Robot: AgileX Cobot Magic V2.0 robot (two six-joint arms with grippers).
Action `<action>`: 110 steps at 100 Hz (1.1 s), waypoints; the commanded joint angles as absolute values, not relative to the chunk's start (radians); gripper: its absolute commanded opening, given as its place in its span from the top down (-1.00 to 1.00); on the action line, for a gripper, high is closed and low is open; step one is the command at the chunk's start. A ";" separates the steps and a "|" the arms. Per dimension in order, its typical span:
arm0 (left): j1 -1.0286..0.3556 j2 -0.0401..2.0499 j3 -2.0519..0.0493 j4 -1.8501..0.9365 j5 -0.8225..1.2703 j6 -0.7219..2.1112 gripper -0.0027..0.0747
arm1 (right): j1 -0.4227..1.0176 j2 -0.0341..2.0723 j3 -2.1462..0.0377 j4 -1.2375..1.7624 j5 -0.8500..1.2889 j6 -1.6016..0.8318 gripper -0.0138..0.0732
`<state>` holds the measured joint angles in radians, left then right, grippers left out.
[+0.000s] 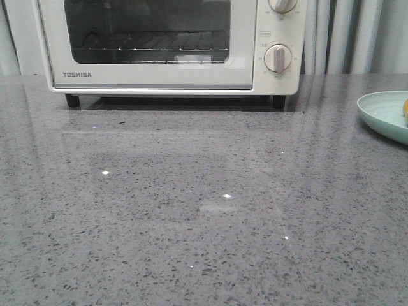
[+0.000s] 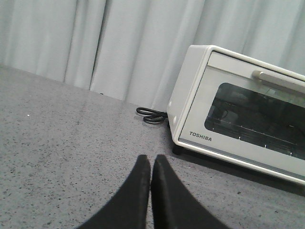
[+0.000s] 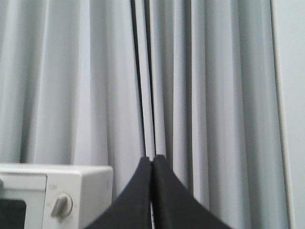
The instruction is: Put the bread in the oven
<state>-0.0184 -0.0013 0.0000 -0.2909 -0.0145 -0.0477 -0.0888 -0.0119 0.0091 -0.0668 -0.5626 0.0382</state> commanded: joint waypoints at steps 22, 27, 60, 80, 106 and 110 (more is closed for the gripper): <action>-0.018 -0.030 0.023 -0.346 -0.102 -0.056 0.99 | -0.093 -0.029 0.033 -0.069 -0.719 0.127 0.84; -0.018 -0.030 0.023 -0.364 -0.119 -0.056 0.99 | -0.093 -0.029 0.029 -0.069 -0.689 0.144 0.84; -0.025 -0.028 -0.027 -0.384 -0.148 -0.065 0.99 | -0.093 0.016 -0.192 -0.069 0.012 0.197 0.84; -0.025 -0.028 -0.118 -0.379 -0.152 -0.065 0.99 | -0.093 0.161 -0.312 -0.057 0.198 0.197 0.84; -0.025 0.047 -0.295 -0.275 -0.130 -0.063 0.99 | -0.093 0.373 -0.485 0.048 0.376 0.197 0.84; -0.025 0.072 -0.327 -0.257 -0.116 -0.063 0.99 | -0.093 0.402 -0.511 0.055 0.393 0.197 0.84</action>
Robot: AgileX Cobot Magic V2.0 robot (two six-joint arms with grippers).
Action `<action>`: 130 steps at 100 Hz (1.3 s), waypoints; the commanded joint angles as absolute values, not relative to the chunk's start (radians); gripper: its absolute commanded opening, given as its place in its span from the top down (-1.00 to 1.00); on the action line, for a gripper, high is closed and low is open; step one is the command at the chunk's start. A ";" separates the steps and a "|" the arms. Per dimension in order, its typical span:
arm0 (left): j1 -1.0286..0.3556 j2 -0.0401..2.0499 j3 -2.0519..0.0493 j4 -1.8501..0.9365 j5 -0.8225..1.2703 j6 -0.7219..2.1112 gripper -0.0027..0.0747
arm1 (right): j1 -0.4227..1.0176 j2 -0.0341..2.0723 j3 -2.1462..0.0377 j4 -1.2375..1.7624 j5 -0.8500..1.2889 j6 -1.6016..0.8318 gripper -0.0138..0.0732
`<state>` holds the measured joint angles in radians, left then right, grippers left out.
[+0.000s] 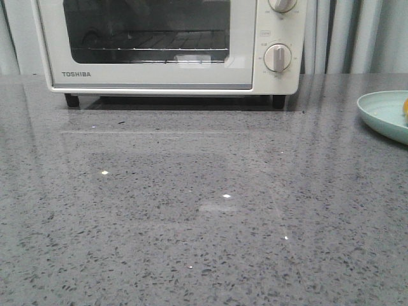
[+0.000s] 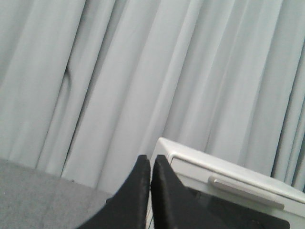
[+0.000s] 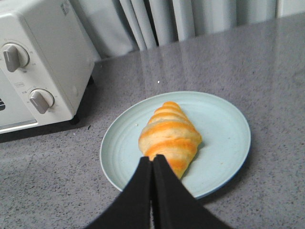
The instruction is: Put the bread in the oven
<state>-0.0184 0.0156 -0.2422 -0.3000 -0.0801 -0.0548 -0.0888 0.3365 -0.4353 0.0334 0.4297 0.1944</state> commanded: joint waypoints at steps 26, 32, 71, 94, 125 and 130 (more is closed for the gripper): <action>-0.036 0.308 -0.521 -0.223 -0.006 -0.052 0.99 | -0.093 0.546 -0.658 0.058 0.549 0.197 0.84; -0.057 0.372 -0.565 -0.223 0.018 -0.040 0.99 | -0.093 0.567 -0.682 0.058 0.578 0.197 0.84; -0.347 0.805 -0.819 -0.199 -0.033 0.052 0.99 | -0.085 0.620 -0.749 0.059 0.691 0.197 0.84; -0.392 1.031 -0.943 -0.199 -0.063 0.052 0.99 | -0.082 0.620 -0.754 0.060 0.708 0.197 0.84; -0.392 1.266 -1.074 -0.199 -0.144 0.050 0.99 | -0.082 0.620 -0.754 0.060 0.714 0.197 0.84; -0.392 1.290 -1.089 -0.199 -0.153 0.050 0.99 | -0.082 0.620 -0.754 0.060 0.714 0.197 0.84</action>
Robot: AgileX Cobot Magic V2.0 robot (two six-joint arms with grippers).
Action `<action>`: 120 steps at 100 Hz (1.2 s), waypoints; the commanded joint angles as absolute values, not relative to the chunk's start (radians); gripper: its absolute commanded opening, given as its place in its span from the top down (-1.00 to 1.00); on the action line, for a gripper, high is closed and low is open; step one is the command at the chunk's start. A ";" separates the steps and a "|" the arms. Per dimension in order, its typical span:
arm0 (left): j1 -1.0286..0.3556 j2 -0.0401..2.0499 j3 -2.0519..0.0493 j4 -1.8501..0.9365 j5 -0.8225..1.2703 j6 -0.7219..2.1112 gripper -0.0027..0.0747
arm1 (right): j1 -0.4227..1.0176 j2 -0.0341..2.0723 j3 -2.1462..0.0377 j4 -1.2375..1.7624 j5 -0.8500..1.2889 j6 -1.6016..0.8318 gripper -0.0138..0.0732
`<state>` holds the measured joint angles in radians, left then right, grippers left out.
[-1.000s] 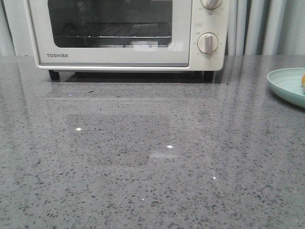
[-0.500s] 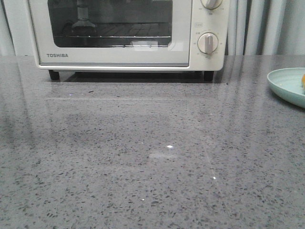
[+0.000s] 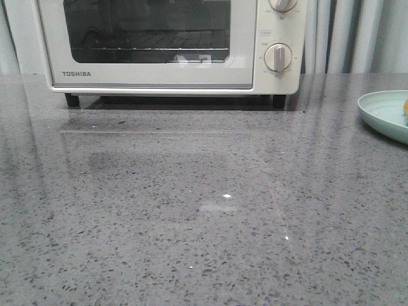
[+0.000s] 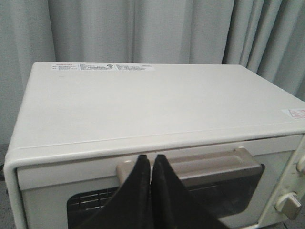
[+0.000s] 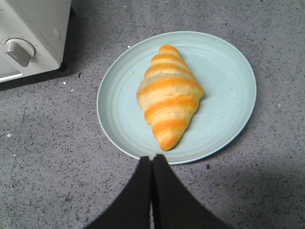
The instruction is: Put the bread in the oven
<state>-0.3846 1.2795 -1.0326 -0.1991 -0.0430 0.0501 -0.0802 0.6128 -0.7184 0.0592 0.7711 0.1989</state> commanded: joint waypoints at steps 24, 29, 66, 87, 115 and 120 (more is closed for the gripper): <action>-0.435 1.387 -1.123 -0.199 -0.237 0.048 0.99 | -0.082 0.620 -0.754 0.060 0.714 0.197 0.84; -0.445 1.401 -1.123 -0.199 -0.248 0.048 0.99 | -0.082 0.620 -0.754 0.060 0.714 0.197 0.84; -0.460 1.473 -1.124 -0.199 -0.282 0.048 0.99 | -0.082 0.620 -0.754 0.060 0.715 0.197 0.84; -0.460 1.481 -1.124 -0.199 -0.285 0.048 0.99 | -0.082 0.620 -0.754 0.060 0.716 0.197 0.84; -0.458 1.498 -1.124 -0.199 -0.285 0.048 0.99 | -0.082 0.620 -0.754 0.060 0.725 0.197 0.84; -0.458 1.498 -1.124 -0.199 -0.273 0.048 0.99 | -0.082 0.620 -0.754 0.060 0.726 0.197 0.84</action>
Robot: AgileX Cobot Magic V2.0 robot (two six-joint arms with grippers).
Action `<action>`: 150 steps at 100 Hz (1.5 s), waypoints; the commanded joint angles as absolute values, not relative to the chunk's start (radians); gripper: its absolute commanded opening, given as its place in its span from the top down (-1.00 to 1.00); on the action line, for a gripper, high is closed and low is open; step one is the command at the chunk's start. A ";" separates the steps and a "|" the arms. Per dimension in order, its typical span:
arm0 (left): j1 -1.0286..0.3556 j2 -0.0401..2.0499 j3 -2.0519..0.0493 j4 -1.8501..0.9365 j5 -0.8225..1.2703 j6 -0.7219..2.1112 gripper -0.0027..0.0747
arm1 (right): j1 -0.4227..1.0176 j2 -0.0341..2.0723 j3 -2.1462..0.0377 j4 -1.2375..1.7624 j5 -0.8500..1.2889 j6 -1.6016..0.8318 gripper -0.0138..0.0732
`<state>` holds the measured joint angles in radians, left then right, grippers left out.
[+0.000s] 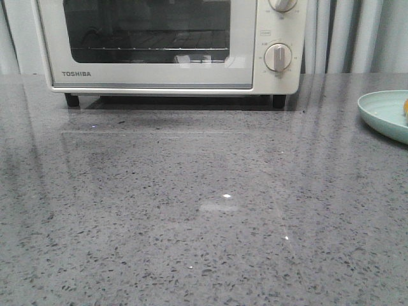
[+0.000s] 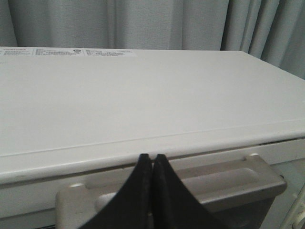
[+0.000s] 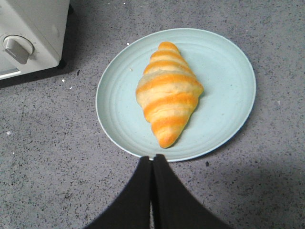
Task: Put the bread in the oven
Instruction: 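Pull the oven door down and open with the left gripper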
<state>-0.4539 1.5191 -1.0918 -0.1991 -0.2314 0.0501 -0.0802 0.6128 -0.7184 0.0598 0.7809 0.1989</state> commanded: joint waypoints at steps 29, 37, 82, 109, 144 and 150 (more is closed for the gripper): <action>-0.458 1.507 -1.163 -0.199 -0.072 0.048 0.99 | -0.082 0.620 -0.754 0.060 0.728 0.197 0.84; -0.458 1.517 -1.200 -0.199 0.038 0.048 0.99 | -0.082 0.620 -0.754 0.060 0.730 0.197 0.84; -0.460 1.478 -1.051 -0.231 0.235 0.050 0.99 | -0.082 0.620 -0.754 0.060 0.736 0.197 0.84; -0.474 1.220 -0.776 -0.347 0.210 0.050 0.99 | -0.082 0.620 -0.754 0.060 0.760 0.197 0.84; -0.510 0.717 -0.724 -0.239 0.285 0.055 0.99 | -0.082 0.622 -0.758 0.060 0.820 0.170 0.84; -0.510 0.641 -0.724 -0.202 0.277 0.055 0.99 | -0.082 0.641 -0.771 0.060 0.825 0.142 0.84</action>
